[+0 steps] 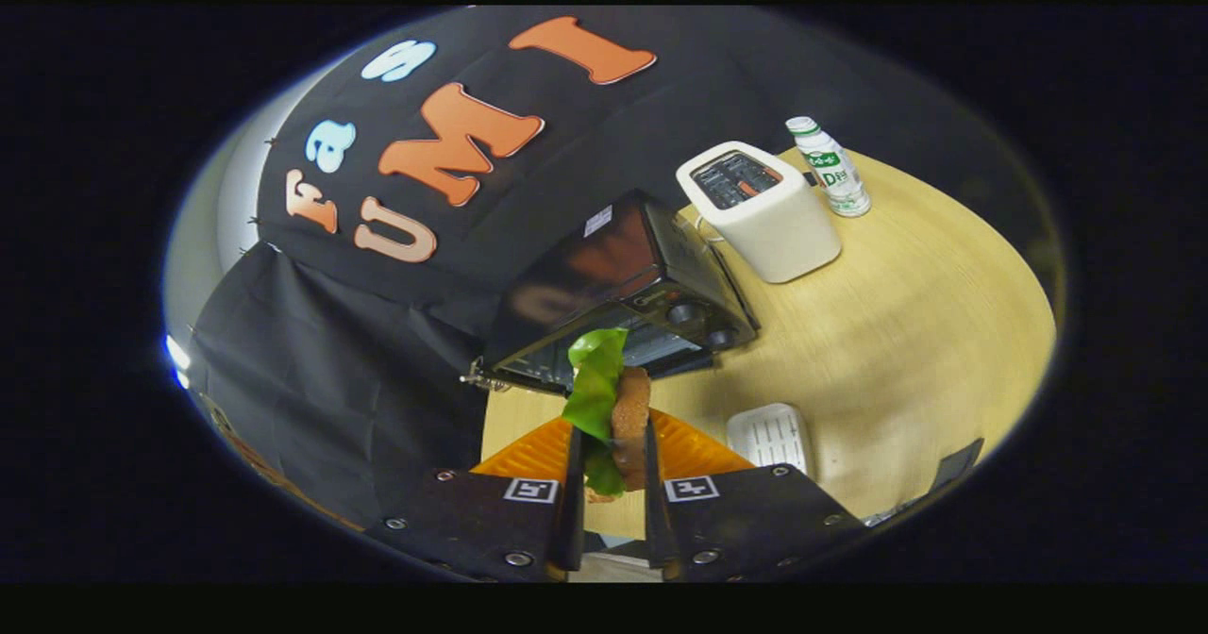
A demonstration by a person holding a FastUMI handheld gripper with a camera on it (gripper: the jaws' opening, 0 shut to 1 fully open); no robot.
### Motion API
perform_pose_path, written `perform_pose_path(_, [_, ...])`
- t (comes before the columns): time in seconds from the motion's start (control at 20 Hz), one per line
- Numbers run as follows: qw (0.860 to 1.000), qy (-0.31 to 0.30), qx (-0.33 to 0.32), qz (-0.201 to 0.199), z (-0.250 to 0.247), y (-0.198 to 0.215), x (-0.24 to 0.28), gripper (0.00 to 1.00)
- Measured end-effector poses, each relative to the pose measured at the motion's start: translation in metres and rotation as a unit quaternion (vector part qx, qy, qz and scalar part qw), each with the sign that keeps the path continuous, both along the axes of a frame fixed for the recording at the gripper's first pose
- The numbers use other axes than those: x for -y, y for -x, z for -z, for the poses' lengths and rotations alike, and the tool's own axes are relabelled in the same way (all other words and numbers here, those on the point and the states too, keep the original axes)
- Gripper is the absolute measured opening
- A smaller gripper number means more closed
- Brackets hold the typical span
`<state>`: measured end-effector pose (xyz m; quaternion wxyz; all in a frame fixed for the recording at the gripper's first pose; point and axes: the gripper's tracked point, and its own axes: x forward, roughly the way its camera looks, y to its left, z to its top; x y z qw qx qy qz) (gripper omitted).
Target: Open the toaster oven, put the food inside, and close the toaster oven door.
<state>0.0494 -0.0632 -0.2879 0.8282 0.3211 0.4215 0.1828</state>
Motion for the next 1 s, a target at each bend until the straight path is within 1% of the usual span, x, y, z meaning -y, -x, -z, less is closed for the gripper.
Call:
perform_pose_path(0.1, [1.0,-0.02,-0.003,0.018,0.004,-0.004,-0.024,0.27])
perform_pose_path(0.2, [0.998,-0.044,-0.009,0.047,0.011,-0.012,-0.044,0.27])
perform_pose_path(0.45, [0.991,-0.069,-0.039,0.108,0.053,-0.029,-0.083,0.27])
perform_pose_path(0.65, [0.979,-0.112,-0.049,0.164,0.074,-0.05,-0.104,0.27])
perform_pose_path(0.75, [0.97,-0.129,-0.064,0.195,0.089,-0.064,-0.111,0.27])
perform_pose_path(0.85, [0.961,-0.156,-0.061,0.218,0.091,-0.076,-0.121,0.27])
perform_pose_path(1.0, [0.95,-0.172,-0.059,0.253,0.1,-0.096,-0.13,0.27])
